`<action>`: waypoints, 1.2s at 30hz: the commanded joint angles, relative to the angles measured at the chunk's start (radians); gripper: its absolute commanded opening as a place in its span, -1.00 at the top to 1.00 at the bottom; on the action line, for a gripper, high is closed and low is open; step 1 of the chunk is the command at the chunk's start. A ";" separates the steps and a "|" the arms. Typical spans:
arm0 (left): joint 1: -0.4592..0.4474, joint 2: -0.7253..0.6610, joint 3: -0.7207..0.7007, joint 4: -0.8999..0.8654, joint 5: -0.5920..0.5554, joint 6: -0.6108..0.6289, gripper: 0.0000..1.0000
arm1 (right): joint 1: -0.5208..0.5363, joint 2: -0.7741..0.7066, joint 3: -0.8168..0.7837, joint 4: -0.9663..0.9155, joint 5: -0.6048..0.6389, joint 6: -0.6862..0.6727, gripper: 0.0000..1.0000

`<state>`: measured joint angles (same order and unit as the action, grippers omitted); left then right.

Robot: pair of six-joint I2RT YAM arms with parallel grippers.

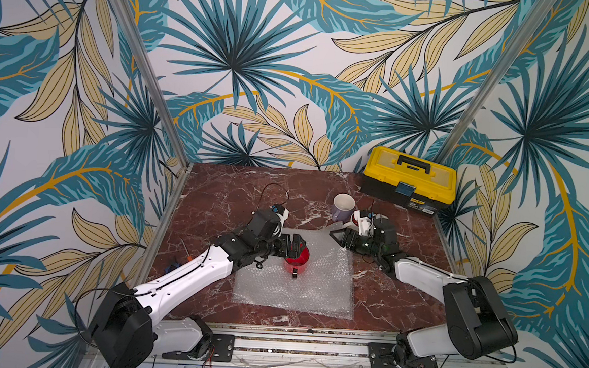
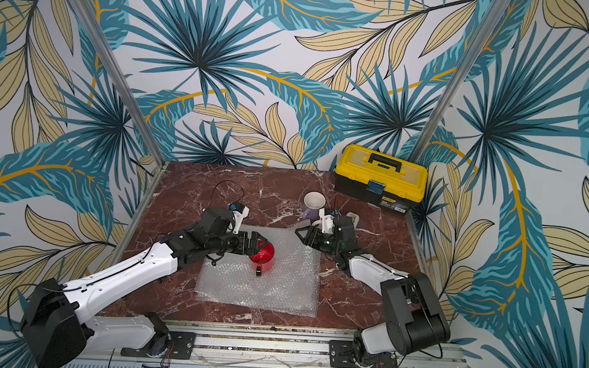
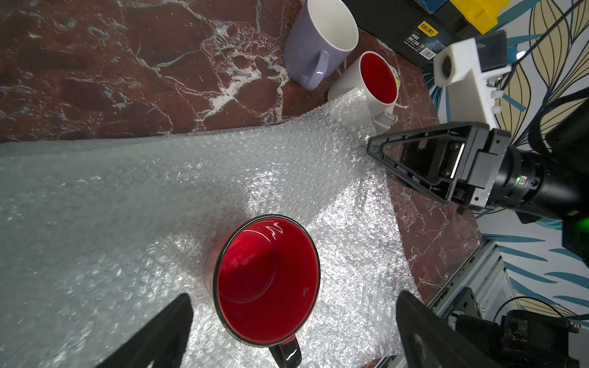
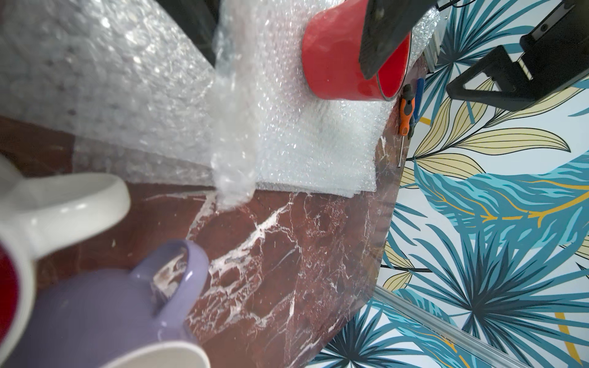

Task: Wrap mugs in bubble wrap
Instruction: Wrap the mug in bubble wrap.

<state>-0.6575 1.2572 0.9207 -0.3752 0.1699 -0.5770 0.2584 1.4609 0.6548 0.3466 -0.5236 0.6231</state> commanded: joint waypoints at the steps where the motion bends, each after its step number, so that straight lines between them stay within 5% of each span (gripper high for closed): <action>1: 0.000 -0.016 -0.012 0.024 0.009 -0.006 -1.00 | -0.011 0.017 0.046 -0.091 0.002 -0.059 -0.21; 14: 0.001 -0.024 -0.022 0.024 -0.003 -0.011 -1.00 | -0.014 0.102 0.184 -0.293 0.027 -0.158 0.03; 26: 0.000 -0.015 -0.020 0.024 -0.055 -0.089 -1.00 | -0.007 0.062 0.214 -0.363 0.051 -0.184 0.89; 36: 0.001 -0.027 -0.035 0.024 -0.150 -0.232 -1.00 | 0.093 -0.091 0.211 -0.415 0.054 -0.139 1.00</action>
<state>-0.6575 1.2564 0.9180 -0.3679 0.0669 -0.7559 0.3248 1.3930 0.8585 -0.0319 -0.4786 0.4683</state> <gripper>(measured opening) 0.999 0.047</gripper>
